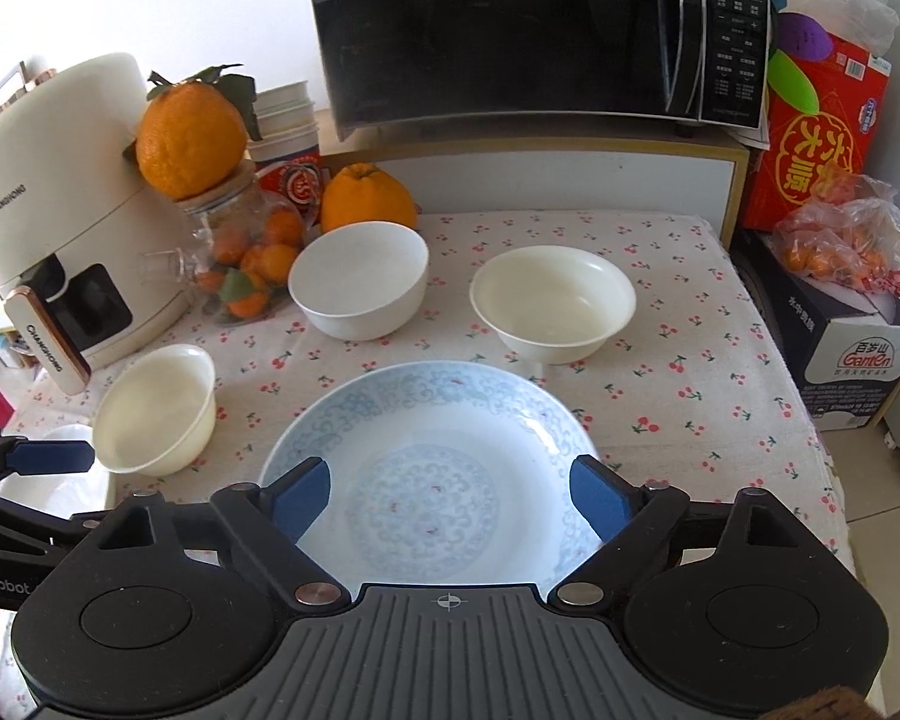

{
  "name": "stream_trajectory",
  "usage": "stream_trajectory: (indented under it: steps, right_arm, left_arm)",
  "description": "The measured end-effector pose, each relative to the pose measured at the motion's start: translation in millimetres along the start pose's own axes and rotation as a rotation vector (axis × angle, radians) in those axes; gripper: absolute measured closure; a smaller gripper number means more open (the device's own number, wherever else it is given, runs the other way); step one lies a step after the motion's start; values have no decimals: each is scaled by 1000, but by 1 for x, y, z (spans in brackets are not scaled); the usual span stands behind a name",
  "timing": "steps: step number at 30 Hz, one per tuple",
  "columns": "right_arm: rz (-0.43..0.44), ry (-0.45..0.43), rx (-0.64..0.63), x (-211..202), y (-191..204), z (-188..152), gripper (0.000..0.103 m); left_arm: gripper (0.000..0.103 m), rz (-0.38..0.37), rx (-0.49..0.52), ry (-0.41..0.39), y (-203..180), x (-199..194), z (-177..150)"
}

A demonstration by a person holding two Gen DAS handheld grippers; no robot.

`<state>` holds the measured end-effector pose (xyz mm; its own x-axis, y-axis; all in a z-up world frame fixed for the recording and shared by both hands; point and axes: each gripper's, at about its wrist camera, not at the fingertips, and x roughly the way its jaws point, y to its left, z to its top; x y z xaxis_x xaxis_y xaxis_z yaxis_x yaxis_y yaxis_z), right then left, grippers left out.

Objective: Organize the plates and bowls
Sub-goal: 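Move both grippers to the rim of the white rose-pattern plate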

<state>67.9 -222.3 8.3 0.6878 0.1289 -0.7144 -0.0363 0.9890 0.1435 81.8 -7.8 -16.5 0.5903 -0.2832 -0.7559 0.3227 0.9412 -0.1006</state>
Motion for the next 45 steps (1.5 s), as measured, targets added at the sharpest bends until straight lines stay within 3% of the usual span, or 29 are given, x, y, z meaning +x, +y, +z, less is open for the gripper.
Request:
stream_trajectory:
  steps: [20, 27, 36, 45]
  right_arm:
    - [230, 56, -48, 19, 103, -9, 9]
    - [314, 78, -40, 30, 125, -17, 9]
    - [414, 139, -73, 47, 151, -42, 9]
    - [491, 159, -113, 48, 165, -57, 9]
  left_arm:
    - [1, 189, -171, 45, 126, -31, -18]
    - [2, 177, -257, 77, 162, -29, -31]
    - [21, 175, -308, 163, 174, -20, -41]
    - [37, 155, -320, 173, 178, -17, -42]
